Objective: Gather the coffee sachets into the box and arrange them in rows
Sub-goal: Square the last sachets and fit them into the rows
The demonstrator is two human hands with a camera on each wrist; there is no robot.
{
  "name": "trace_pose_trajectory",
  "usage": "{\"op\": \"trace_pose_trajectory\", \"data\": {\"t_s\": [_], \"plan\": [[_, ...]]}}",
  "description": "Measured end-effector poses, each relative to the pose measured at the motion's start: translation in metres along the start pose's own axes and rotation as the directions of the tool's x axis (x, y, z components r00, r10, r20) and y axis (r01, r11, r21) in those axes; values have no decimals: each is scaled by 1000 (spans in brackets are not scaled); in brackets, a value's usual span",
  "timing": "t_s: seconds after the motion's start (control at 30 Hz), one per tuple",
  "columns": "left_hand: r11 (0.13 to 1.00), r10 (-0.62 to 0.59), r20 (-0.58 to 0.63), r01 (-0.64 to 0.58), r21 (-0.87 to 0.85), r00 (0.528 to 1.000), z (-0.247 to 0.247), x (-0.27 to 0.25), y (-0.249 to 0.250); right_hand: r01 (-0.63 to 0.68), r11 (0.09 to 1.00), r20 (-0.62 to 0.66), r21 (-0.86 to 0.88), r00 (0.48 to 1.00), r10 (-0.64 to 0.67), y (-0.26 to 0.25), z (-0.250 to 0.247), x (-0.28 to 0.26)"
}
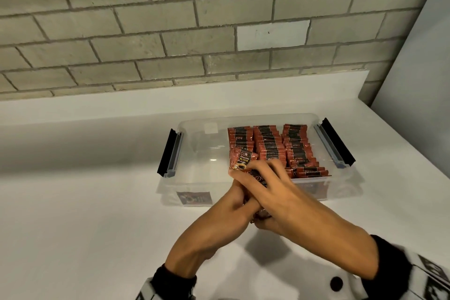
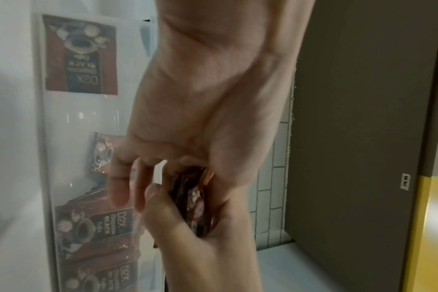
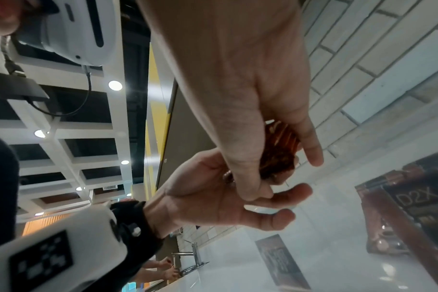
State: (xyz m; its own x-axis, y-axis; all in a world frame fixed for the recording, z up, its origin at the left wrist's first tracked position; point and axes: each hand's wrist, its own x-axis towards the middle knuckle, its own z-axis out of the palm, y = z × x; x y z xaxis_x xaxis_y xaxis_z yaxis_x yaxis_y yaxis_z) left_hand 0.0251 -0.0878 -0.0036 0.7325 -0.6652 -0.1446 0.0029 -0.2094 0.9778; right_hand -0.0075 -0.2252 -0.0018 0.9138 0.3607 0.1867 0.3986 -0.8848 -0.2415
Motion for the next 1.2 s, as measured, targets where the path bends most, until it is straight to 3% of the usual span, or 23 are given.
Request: {"op": "trace_pose_trajectory", "data": {"t_s": [0.1,0.23,0.3,0.4,0.53,0.6,0.7,0.8,0.9,0.97,1.03,1.13,1.2], "plan": [[999,-1,32,0,36,999,-5,-2,-3,13,999,-88,-34,996,-16,-1,10,1],[999,37,-15,-37,39,999,-12,-1,-4,-47,994,-125,-101,992,35,-7,15,3],[997,66,-61,-63,38,996,-13,0,-1,-35,999,-38,-35,999,33,-7,4,7],[995,101,-107,-99,25,989,-18,6,13,-83,974,234,210,972,33,2,-31,16],[967,217,-184,-185,174,959,-45,23,39,-154,940,247,303,966,78,24,-75,53],[958,206,-152,-168,233,967,-58,34,51,-214,901,370,377,927,66,38,-87,77],[969,122,-84,-100,226,989,-71,52,58,-317,857,527,407,848,63,55,-91,110],[979,-9,0,8,202,1000,-74,64,50,-350,868,640,351,767,50,63,-74,134],[959,-182,33,170,227,983,-77,78,25,-431,863,744,264,661,102,66,-42,146],[910,-322,37,299,286,946,-78,84,13,-442,875,781,196,610,133,66,-22,150],[834,-453,34,409,370,891,-82,89,2,-389,918,795,73,579,182,66,-11,151],[746,-532,-20,480,462,846,-89,92,-2,-340,938,811,-74,526,255,68,1,150],[721,-549,-48,501,479,835,-94,93,-3,-289,947,777,-138,562,284,71,6,149]]}}
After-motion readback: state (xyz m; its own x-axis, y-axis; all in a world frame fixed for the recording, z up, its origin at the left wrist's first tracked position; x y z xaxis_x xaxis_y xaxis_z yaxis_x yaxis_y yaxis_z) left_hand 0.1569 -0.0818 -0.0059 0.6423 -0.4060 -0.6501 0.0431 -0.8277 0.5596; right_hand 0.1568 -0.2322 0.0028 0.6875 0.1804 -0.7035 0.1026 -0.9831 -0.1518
